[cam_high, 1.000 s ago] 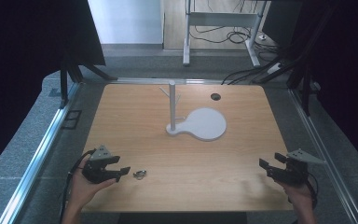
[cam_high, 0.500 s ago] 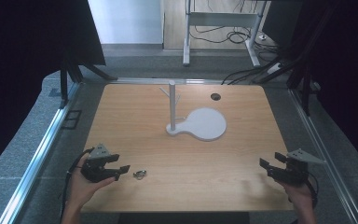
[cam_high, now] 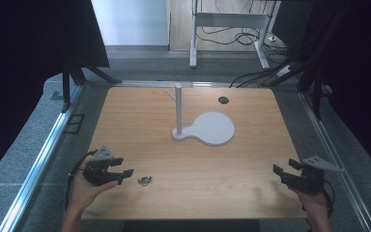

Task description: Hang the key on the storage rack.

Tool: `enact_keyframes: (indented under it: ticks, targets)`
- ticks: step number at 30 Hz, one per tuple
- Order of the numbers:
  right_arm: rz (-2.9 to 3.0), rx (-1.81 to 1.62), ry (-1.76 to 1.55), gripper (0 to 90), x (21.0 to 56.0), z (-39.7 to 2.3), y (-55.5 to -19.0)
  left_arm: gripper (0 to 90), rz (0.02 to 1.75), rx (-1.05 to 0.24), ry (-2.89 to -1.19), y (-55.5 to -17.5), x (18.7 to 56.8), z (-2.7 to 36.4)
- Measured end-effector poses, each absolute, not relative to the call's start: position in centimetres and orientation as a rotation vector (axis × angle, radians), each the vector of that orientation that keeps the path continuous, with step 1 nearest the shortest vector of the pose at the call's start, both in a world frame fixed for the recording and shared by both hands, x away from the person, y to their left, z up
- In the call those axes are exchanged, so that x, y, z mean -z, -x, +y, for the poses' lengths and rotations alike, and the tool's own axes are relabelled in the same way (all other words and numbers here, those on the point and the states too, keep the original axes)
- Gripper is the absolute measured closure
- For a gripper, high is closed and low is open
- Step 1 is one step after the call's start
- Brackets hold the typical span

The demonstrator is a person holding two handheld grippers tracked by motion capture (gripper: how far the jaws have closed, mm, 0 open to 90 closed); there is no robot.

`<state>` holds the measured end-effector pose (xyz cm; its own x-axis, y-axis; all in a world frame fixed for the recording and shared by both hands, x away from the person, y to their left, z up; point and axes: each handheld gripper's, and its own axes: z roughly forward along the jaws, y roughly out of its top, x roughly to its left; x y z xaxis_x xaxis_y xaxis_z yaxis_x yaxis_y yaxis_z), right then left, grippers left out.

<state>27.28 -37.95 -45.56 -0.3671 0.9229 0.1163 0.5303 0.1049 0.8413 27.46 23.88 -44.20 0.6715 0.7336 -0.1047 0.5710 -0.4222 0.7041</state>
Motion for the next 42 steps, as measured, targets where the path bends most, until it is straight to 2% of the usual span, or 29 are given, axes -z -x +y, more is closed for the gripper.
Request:
enact_keyframes:
  ticks: [13,18,29,42]
  targets:
    - [1.95,-1.17,-1.395,27.8,44.8,-37.8,-27.0,38.9,0.911,-0.284,-2.216,-27.4,41.1,23.4]
    - [1.955,-1.173,-1.389,27.8,44.7,-37.4,-27.1,39.8,0.88,-0.276,-2.294,-27.7,40.3,23.0]
    - [1.976,-1.162,-1.408,27.9,45.3,-37.5,-27.4,40.1,0.816,-0.231,-2.452,-29.1,39.9,20.5]
    - [1.999,-1.162,-1.405,27.9,45.6,-36.9,-27.7,42.3,0.809,-0.168,-2.548,-29.9,39.9,18.6]
